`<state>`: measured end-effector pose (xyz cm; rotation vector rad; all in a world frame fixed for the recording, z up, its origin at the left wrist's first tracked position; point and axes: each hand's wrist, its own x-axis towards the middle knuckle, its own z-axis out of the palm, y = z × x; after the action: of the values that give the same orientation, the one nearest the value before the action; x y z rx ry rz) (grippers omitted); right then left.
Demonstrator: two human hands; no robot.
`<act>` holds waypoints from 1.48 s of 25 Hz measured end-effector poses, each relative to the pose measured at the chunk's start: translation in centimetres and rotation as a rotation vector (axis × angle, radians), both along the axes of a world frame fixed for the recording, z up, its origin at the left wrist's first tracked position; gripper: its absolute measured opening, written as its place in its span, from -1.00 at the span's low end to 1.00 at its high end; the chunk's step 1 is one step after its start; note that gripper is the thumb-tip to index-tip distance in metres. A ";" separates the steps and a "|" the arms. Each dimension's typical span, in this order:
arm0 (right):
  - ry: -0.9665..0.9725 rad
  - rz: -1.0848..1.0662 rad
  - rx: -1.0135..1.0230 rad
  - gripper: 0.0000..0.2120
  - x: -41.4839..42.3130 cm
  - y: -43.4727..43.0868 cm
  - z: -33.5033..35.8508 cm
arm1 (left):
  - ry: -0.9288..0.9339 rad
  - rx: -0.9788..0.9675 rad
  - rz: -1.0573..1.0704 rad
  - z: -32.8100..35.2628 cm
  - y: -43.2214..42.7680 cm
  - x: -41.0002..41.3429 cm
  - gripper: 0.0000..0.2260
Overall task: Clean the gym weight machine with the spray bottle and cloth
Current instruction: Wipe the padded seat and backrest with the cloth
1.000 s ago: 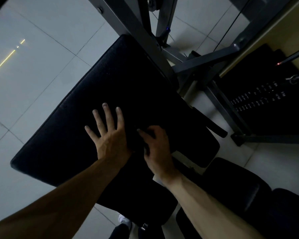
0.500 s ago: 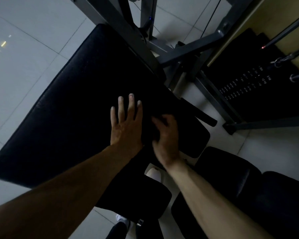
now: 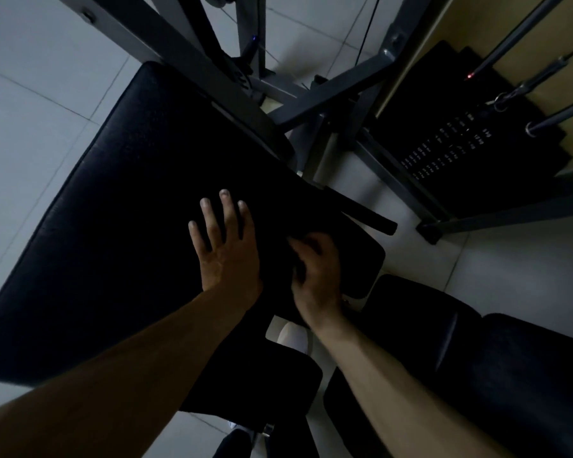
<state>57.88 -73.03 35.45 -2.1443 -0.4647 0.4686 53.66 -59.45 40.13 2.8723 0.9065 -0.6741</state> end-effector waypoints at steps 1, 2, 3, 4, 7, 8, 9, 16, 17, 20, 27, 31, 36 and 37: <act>-0.014 0.074 -0.007 -0.60 -1.0 -0.8 0.2 | -0.004 0.004 0.005 -0.1 -0.1 0.1 0.06; -0.066 0.123 -0.007 -0.56 0.0 -1.3 0.0 | -0.003 0.005 0.009 -0.2 -0.2 0.1 0.06; -0.111 0.120 -0.027 -0.54 2.2 -1.6 -0.4 | 0.003 -0.004 0.013 -0.2 -0.2 0.2 0.09; -0.115 0.058 -0.066 -0.55 4.7 -1.8 -1.3 | 0.012 -0.013 0.012 -0.2 -0.1 0.2 0.12; -0.046 -0.277 -0.085 -0.63 9.2 -1.4 -2.0 | 0.017 -0.013 0.004 0.0 -0.1 0.2 0.17; -0.035 -0.317 -0.092 -0.62 8.3 -0.9 -2.0 | 0.020 -0.018 0.008 0.0 -0.1 0.2 0.16; -0.034 -0.307 -0.104 -0.58 6.4 -0.5 -1.7 | 0.018 -0.021 0.016 0.1 -0.2 0.3 0.14; -0.164 -0.082 -0.008 -0.69 3.0 -2.8 -2.6 | -0.043 -0.129 -0.273 0.0 -2.2 1.2 0.00; -0.168 -0.221 -0.065 -0.74 5.7 -2.8 -2.6 | -0.039 -0.128 -0.317 -0.3 -2.7 1.6 -0.01; -0.081 -0.467 -0.182 -0.72 8.1 -2.7 -3.5 | 0.035 -0.093 -0.362 -1.5 -3.9 2.4 0.02; -0.148 -0.208 -0.026 -0.67 1.1 -4.7 -3.6 | 0.067 -0.086 -0.346 -1.5 -4.5 2.5 0.00; -0.142 -0.482 -0.185 -0.60 8.3 -5.2 -2.4 | 0.060 -0.056 -0.332 -2.1 -4.9 2.3 0.02; -0.086 -0.353 -0.060 -0.55 -2.1 -5.7 -3.1 | 0.057 -0.063 -0.331 -2.4 -5.0 2.3 0.02; -0.102 -0.263 -0.124 -0.54 -2.1 -6.1 -3.2 | 0.063 -0.065 -0.327 -2.4 -5.1 2.3 0.01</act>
<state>55.75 -79.11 32.30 -2.3157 -0.2079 0.2460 55.95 -64.55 37.77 2.9829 0.4107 -0.8057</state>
